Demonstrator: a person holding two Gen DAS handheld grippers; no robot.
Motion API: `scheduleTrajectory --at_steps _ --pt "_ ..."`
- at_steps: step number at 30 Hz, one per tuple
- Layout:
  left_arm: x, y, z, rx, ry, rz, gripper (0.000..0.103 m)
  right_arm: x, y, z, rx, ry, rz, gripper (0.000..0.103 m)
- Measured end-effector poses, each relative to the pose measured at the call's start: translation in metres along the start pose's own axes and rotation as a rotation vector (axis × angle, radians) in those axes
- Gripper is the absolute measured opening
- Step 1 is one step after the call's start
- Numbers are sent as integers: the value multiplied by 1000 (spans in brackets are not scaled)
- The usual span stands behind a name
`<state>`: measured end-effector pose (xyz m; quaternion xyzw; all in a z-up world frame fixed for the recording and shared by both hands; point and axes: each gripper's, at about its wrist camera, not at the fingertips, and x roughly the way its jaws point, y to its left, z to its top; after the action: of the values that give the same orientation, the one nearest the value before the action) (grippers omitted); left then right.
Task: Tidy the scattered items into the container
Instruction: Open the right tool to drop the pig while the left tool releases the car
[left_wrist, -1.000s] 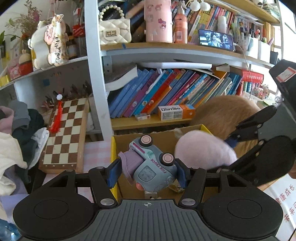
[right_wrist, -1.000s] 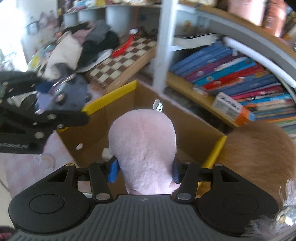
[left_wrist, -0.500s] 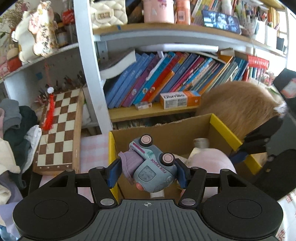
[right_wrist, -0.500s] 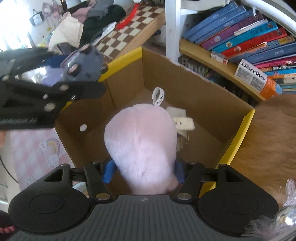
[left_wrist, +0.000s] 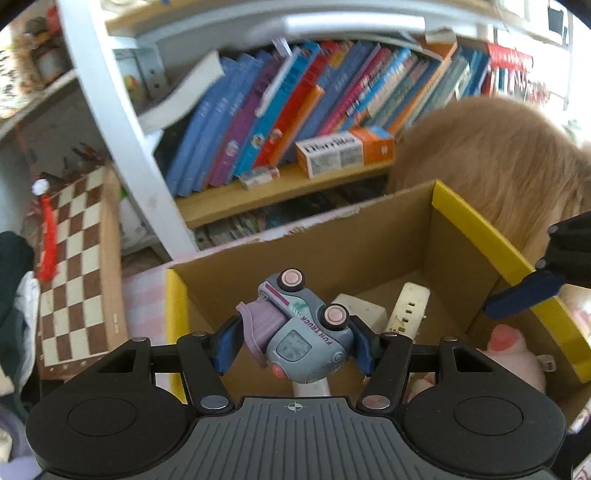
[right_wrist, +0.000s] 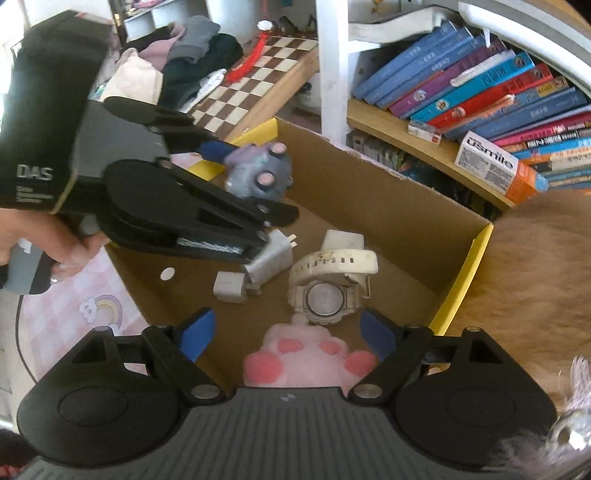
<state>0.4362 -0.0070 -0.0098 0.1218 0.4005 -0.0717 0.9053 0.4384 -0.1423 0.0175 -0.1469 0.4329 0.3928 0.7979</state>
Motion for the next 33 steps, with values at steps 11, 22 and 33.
scheduleTrajectory --at_steps 11,22,33 --pt "29 1 10 20 110 -9 61 15 -6 1 64 6 -24 85" --pt "-16 9 6 -40 -28 9 75 -4 0 -6 65 -40 -61 85" --pt "-85 0 -22 -80 -144 -3 75 -33 22 -7 39 -115 -96 86"
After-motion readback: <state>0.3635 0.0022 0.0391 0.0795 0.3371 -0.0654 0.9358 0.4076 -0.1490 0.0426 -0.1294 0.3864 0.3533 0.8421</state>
